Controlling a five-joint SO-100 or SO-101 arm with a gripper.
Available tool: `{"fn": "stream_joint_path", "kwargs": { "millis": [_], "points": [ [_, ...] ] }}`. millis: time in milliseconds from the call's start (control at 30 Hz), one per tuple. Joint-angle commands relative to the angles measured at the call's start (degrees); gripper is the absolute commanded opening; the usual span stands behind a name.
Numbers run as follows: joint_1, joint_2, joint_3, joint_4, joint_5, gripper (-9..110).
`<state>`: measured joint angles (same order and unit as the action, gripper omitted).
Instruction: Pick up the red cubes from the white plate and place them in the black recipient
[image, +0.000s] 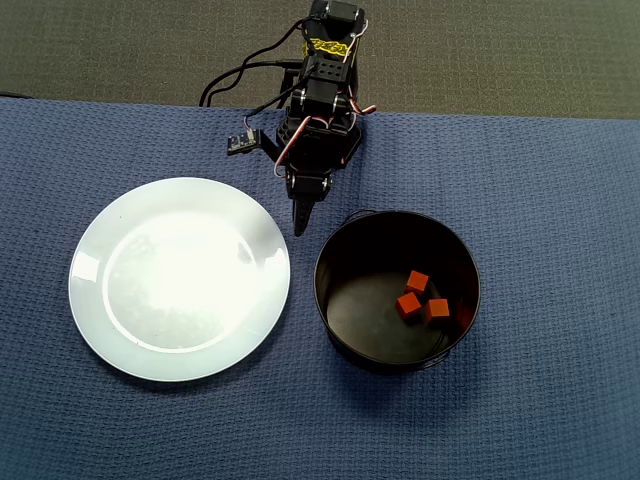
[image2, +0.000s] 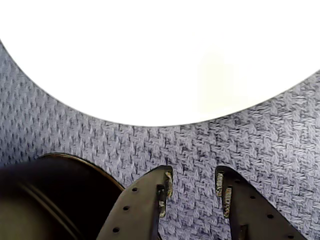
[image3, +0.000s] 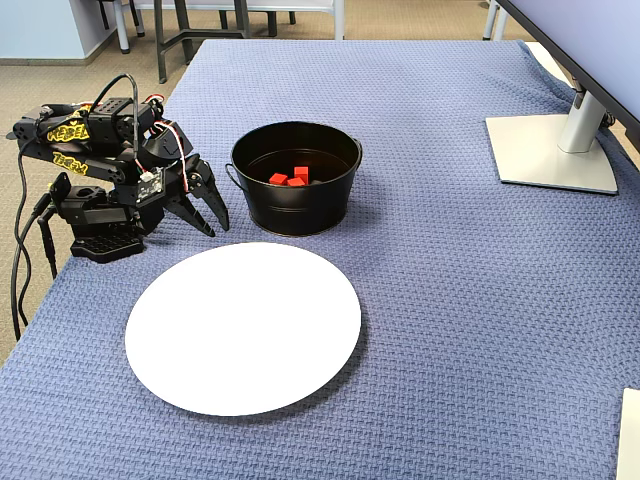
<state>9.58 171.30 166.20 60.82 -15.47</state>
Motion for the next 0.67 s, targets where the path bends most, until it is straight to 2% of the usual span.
{"fn": "stream_joint_path", "kwargs": {
  "millis": [0,633],
  "points": [
    [0.0,1.23,-0.26,1.76,1.76,0],
    [1.93,2.64,-0.97,5.19,8.44,0]
  ]
}}
